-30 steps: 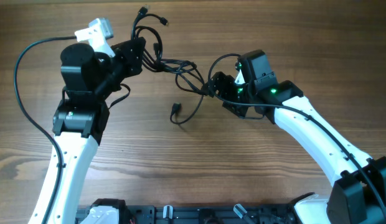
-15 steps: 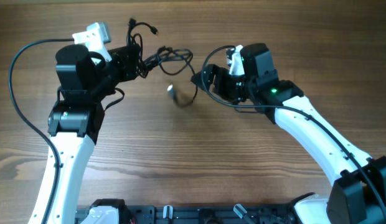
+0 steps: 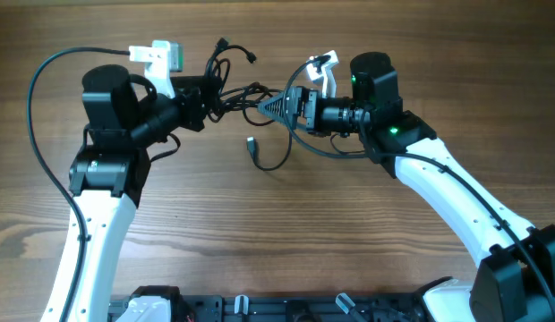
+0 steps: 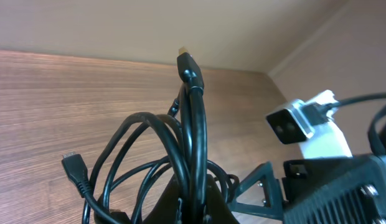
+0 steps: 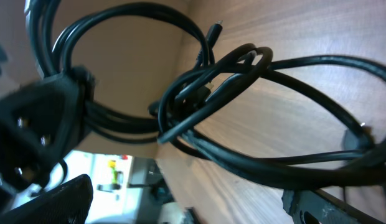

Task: Untangle cables

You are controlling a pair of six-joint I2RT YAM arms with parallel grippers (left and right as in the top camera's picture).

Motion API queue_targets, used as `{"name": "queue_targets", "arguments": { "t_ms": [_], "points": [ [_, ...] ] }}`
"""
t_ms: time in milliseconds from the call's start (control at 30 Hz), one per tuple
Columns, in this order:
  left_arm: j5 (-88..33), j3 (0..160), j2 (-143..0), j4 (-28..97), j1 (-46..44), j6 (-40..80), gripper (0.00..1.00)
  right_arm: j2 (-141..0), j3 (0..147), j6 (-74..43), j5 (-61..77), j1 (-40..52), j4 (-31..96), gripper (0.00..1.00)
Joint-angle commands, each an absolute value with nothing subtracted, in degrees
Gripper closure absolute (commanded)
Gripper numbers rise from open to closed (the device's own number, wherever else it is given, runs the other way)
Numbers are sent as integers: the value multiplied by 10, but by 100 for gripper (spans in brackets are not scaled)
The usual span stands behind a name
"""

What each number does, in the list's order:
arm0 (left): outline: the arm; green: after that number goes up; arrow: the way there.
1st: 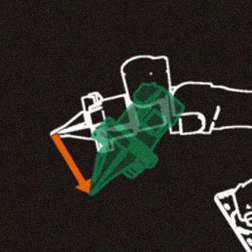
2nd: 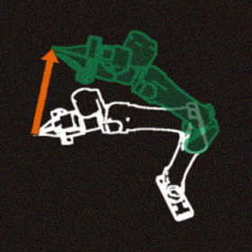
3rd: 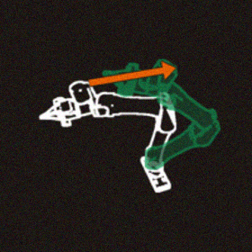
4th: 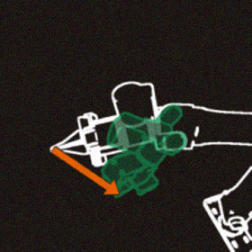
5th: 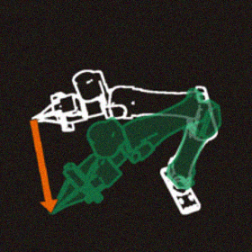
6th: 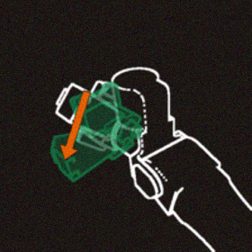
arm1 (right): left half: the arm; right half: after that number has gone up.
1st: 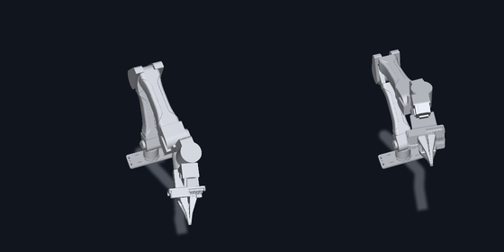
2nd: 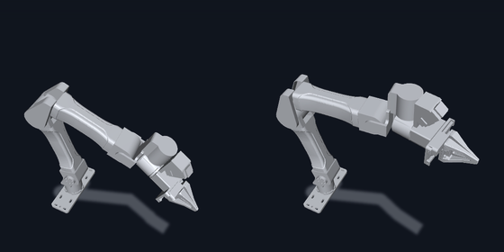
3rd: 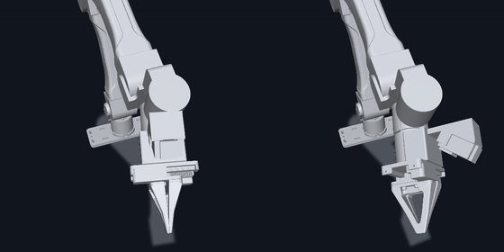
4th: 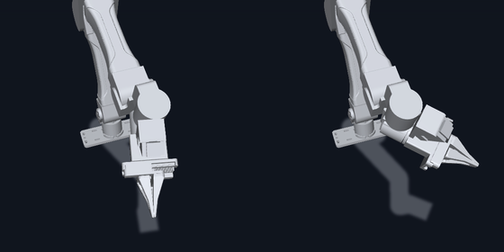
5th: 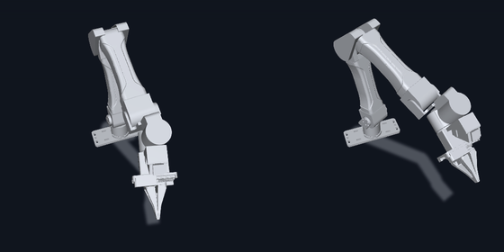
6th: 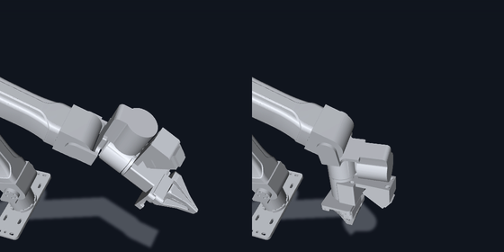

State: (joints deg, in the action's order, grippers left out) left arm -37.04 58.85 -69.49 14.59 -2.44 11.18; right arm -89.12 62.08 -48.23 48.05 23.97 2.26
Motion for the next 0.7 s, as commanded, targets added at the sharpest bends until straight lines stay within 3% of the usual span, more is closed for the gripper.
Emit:
{"name": "queue_targets", "arguments": {
  "t_ms": [0, 167, 333, 367, 433, 533, 600, 667],
  "points": [
    [-409, 601, -684, 140, -51, 93, 96, -890, 623, -576, 492, 239, 17, 0],
    [-409, 601, -684, 133, -94, 91, 96, -890, 623, -648, 428, 259, 18, 1],
    [-409, 601, -684, 122, -107, 92, 96, -890, 623, -667, 368, 268, 34, 17],
    [-410, 601, -684, 123, -108, 92, 96, -890, 623, -667, 355, 268, 37, 23],
    [-418, 601, -684, 123, -108, 92, 96, -890, 623, -667, 342, 268, 39, 47],
    [-425, 601, -684, 123, -108, 92, 96, -890, 623, -666, 340, 268, 40, 73],
    [-426, 601, -684, 123, -108, 92, 96, -890, 623, -664, 338, 268, 43, 96],
    [-426, 601, -684, 123, -108, 92, 96, -890, 623, -660, 338, 268, 46, 96]
  ]
}}
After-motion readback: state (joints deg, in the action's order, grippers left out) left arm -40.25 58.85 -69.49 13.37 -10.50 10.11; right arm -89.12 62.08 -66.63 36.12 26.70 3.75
